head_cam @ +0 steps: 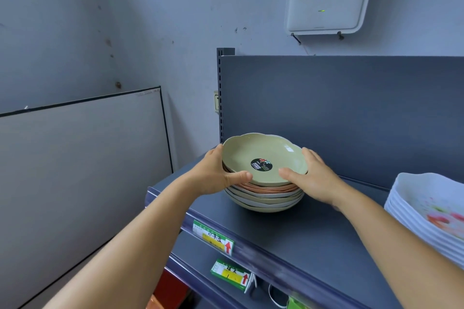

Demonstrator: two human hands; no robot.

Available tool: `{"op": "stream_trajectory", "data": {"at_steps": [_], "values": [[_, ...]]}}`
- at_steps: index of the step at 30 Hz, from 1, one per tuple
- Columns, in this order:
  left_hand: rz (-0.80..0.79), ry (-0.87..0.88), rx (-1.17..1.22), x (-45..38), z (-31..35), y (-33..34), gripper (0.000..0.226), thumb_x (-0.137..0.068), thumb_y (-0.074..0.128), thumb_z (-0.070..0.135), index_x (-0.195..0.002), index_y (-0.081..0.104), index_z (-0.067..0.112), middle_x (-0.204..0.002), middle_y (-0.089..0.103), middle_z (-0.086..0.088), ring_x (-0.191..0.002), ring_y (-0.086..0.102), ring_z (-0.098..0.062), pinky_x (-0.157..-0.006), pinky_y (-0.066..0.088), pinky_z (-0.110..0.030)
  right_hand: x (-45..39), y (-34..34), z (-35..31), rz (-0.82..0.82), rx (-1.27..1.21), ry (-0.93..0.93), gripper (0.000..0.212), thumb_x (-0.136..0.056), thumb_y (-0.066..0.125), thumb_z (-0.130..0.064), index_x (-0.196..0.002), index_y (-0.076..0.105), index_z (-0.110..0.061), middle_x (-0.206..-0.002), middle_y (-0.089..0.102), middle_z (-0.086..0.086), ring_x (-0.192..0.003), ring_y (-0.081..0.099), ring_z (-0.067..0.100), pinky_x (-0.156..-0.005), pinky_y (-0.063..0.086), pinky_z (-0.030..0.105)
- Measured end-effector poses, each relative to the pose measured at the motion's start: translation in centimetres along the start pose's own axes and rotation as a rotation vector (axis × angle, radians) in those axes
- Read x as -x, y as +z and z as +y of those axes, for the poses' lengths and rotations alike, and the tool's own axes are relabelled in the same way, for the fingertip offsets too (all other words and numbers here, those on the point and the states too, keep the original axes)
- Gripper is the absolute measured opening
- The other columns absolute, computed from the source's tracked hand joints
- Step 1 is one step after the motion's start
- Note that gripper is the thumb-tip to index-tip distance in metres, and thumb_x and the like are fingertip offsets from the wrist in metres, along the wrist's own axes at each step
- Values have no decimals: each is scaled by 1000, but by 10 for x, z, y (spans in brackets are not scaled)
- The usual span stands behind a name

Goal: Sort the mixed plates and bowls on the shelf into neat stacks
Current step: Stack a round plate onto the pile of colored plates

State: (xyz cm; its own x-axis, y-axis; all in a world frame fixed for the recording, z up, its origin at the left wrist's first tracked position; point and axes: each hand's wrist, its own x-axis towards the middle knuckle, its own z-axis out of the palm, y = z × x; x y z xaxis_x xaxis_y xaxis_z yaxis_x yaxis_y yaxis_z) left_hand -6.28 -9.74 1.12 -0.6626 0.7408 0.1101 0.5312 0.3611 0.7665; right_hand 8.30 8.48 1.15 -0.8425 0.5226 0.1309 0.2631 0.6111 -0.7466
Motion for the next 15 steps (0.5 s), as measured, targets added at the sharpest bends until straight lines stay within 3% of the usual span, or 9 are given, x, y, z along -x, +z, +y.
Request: {"op": "stream_trajectory", "data": {"at_steps": [2,4,7,11,15], "values": [[41,-4,-71,5,2,7,96,-60,81,58,-140,37,29,-131,50,6,-122,50,-14,-107,42,-37,5,0,2,-37,-62,4,63,-80,71,-45,-130,40,-22,-136,39,-5,-118,43,13,-93,35,27],[86,-4,-89,9,1,16,107,-51,81,62,-141,31,33,-133,45,6,-121,48,-13,-105,43,-34,11,0,3,-71,-83,17,77,-74,77,-42,-136,35,-27,-133,38,-8,-117,42,10,-94,36,27],[138,-24,-67,14,1,24,99,-65,85,38,-144,25,27,-134,36,4,-112,43,-9,-94,36,-22,17,7,3,-34,60,31,93,-67,80,-43,-141,28,-25,-136,33,-9,-116,44,11,-92,40,29],[171,-32,-128,9,1,21,98,-67,84,31,-146,25,26,-135,38,1,-105,41,-10,-88,35,-21,17,18,-1,46,244,44,82,-73,75,-48,-134,31,-14,-135,33,-4,-115,49,19,-82,41,29],[183,-61,-203,1,-2,8,92,-65,84,32,-142,33,26,-128,48,-1,-108,45,-14,-84,37,-22,6,27,-8,67,287,26,67,-78,71,-46,-125,39,-11,-133,37,-3,-112,51,21,-85,45,33]]}}
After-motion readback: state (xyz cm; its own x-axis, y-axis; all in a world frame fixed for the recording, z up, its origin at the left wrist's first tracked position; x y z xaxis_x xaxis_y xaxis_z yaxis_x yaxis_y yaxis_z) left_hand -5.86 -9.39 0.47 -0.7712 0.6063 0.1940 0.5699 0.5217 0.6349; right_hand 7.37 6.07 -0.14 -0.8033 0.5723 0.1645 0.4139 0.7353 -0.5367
